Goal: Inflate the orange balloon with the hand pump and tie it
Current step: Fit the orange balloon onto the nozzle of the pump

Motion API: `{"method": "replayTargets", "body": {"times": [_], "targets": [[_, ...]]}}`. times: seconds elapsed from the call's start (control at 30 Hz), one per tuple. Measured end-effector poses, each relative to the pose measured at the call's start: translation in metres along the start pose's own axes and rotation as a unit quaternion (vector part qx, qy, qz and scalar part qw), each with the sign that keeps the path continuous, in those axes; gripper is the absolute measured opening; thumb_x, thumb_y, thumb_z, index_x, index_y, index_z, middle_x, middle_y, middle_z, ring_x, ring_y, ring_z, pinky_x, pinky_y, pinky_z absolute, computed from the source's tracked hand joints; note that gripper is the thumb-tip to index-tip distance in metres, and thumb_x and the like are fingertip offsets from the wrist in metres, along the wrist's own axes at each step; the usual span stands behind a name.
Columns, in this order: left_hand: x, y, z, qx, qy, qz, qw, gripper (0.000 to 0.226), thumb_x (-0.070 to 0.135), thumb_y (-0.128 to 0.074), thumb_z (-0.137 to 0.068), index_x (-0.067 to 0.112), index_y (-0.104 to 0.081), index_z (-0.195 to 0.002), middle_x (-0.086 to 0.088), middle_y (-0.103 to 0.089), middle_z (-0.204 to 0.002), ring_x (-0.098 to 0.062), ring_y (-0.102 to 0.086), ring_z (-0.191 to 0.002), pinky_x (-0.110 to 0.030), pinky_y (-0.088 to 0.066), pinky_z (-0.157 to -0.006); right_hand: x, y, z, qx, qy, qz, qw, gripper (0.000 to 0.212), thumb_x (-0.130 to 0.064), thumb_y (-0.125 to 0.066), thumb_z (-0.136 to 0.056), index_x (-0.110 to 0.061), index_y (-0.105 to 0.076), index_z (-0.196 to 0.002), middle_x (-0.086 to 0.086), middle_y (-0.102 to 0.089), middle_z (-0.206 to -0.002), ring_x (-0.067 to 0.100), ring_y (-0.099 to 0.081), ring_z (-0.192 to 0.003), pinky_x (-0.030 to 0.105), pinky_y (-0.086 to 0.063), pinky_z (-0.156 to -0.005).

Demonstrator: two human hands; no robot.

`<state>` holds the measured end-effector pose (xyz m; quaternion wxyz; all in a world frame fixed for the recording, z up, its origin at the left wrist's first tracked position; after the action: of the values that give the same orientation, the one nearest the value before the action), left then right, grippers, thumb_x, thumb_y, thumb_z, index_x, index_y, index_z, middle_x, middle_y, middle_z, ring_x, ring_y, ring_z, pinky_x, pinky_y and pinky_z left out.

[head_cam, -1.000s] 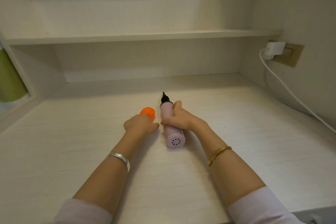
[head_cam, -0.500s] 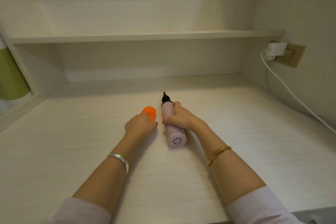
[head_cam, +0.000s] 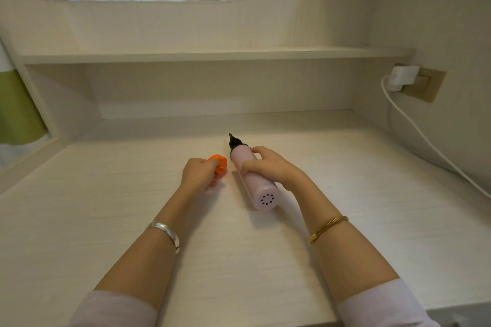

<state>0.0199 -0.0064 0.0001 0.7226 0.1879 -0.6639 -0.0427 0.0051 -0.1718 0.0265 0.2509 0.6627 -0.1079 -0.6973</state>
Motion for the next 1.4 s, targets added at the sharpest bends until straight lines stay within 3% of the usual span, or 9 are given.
{"method": "replayTargets", "body": {"times": [0.17,0.3,0.4,0.6,0.73,0.9,1.07,1.27,1.4], "targets": [[0.005,0.004,0.003,-0.006,0.029,0.121,0.992,0.033,0.009,-0.049,-0.075,0.015,-0.052,-0.043,-0.004,-0.059,-0.044,-0.020,-0.051,-0.038,-0.019,-0.031,-0.041,-0.007,0.004,0.006,-0.017,0.012,-0.009,1.000,0.057,-0.025,-0.061,-0.080,-0.017,-0.038,-0.132,0.007,-0.054,-0.108,0.019,-0.060,-0.076,0.027,-0.050,-0.060],[0.009,0.007,0.006,0.008,0.035,0.184,0.982,0.026,0.008,-0.049,-0.080,0.010,-0.052,-0.054,0.002,-0.059,-0.039,-0.015,-0.056,-0.033,-0.013,-0.041,-0.036,-0.013,0.006,0.010,-0.029,0.022,-0.023,0.999,0.054,-0.022,-0.060,-0.081,-0.018,-0.039,-0.130,0.001,-0.055,-0.097,0.017,-0.061,-0.071,0.026,-0.050,-0.058],[0.011,0.012,0.004,0.016,0.028,0.215,0.976,0.023,0.009,-0.051,-0.083,0.008,-0.057,-0.061,0.003,-0.062,-0.040,-0.013,-0.057,-0.034,-0.018,-0.049,-0.041,-0.016,0.007,0.013,-0.040,0.031,-0.031,0.998,0.050,-0.022,-0.059,-0.082,-0.020,-0.041,-0.129,-0.003,-0.055,-0.093,0.017,-0.061,-0.070,0.026,-0.050,-0.058],[0.014,0.023,-0.005,0.038,0.023,0.282,0.958,0.023,0.016,-0.053,-0.087,0.010,-0.060,-0.065,0.005,-0.066,-0.047,-0.010,-0.062,-0.044,-0.028,-0.050,-0.060,-0.019,0.008,0.017,-0.075,0.037,-0.053,0.995,0.060,-0.023,-0.060,-0.078,-0.019,-0.038,-0.134,0.006,-0.055,-0.110,0.019,-0.063,-0.077,0.026,-0.051,-0.060],[0.015,0.028,-0.009,0.051,0.021,0.302,0.952,0.022,0.021,-0.057,-0.086,0.013,-0.061,-0.067,0.001,-0.069,-0.063,-0.015,-0.065,-0.057,-0.024,-0.048,-0.060,-0.022,0.009,0.018,-0.108,0.032,-0.064,0.992,0.077,-0.026,-0.058,-0.060,-0.022,-0.035,-0.134,0.004,-0.056,-0.104,0.019,-0.064,-0.072,0.022,-0.050,-0.053],[0.016,0.031,-0.011,0.064,0.031,0.347,0.935,0.023,0.023,-0.057,-0.088,0.012,-0.060,-0.068,-0.002,-0.068,-0.073,-0.019,-0.064,-0.065,-0.026,-0.050,-0.061,-0.021,0.008,0.018,-0.118,0.048,-0.062,0.990,0.072,-0.020,-0.054,-0.057,-0.019,-0.038,-0.128,0.007,-0.054,-0.096,0.024,-0.059,-0.074,0.031,-0.052,-0.064],[0.020,0.033,-0.010,0.043,0.062,0.431,0.899,0.024,0.026,-0.053,-0.091,0.015,-0.058,-0.070,0.001,-0.066,-0.079,-0.016,-0.062,-0.073,-0.024,-0.047,-0.063,-0.022,0.009,0.019,-0.115,0.067,-0.046,0.990,0.065,-0.019,-0.052,-0.055,-0.015,-0.044,-0.120,0.008,-0.055,-0.095,0.022,-0.056,-0.074,0.028,-0.049,-0.061],[0.025,0.035,-0.008,0.052,0.065,0.483,0.872,0.023,0.028,-0.053,-0.091,0.015,-0.060,-0.074,0.008,-0.069,-0.053,-0.014,-0.060,-0.071,-0.024,-0.046,-0.060,-0.022,0.010,0.019,-0.110,0.071,-0.019,0.991,0.057,-0.023,-0.054,-0.056,-0.019,-0.050,-0.112,0.004,-0.058,-0.089,0.020,-0.057,-0.071,0.026,-0.046,-0.058],[0.026,0.038,-0.010,0.049,0.077,0.536,0.840,0.025,0.029,-0.054,-0.089,0.017,-0.058,-0.067,0.008,-0.067,-0.052,-0.011,-0.056,-0.062,-0.021,-0.043,-0.058,-0.021,0.011,0.021,-0.121,0.065,-0.008,0.990,0.055,-0.024,-0.053,-0.058,-0.020,-0.051,-0.113,0.003,-0.058,-0.088,0.019,-0.057,-0.070,0.024,-0.046,-0.057]]}}
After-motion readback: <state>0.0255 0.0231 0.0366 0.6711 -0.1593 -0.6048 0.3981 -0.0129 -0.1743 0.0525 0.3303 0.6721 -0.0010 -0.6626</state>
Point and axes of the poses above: each hand's wrist, its own z-axis away from the middle knuckle, its own y-axis out of the back of the hand, x = y × z, the point moved 2 cm from there along -z, towards the middle knuckle
